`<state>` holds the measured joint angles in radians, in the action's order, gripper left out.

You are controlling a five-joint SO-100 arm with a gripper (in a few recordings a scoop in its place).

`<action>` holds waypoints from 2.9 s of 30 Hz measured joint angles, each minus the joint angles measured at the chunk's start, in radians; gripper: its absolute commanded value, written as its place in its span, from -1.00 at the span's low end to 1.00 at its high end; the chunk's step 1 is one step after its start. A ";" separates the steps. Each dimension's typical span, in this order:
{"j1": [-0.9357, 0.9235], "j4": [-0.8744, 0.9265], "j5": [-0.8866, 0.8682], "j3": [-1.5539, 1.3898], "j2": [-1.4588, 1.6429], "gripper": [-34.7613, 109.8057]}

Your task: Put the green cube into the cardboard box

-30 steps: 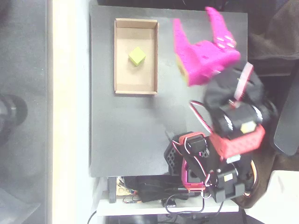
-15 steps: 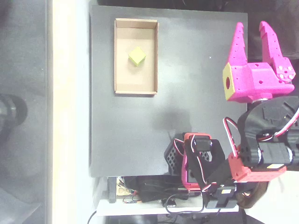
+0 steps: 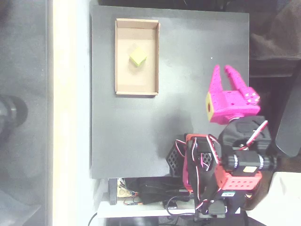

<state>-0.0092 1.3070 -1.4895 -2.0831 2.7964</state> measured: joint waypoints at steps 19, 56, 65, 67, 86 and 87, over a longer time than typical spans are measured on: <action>0.009 0.000 0.002 -0.698 0.397 -0.46; 0.000 0.008 -0.002 -1.060 0.518 -0.46; 0.000 0.071 -0.014 -1.062 0.535 -0.46; 0.000 0.071 -0.014 -1.062 0.535 -0.46; 0.003 0.071 -0.008 -1.060 0.535 -0.46; 0.003 0.071 -0.008 -1.060 0.535 -0.46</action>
<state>-0.0061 1.3775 -1.4972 -3.1431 3.3318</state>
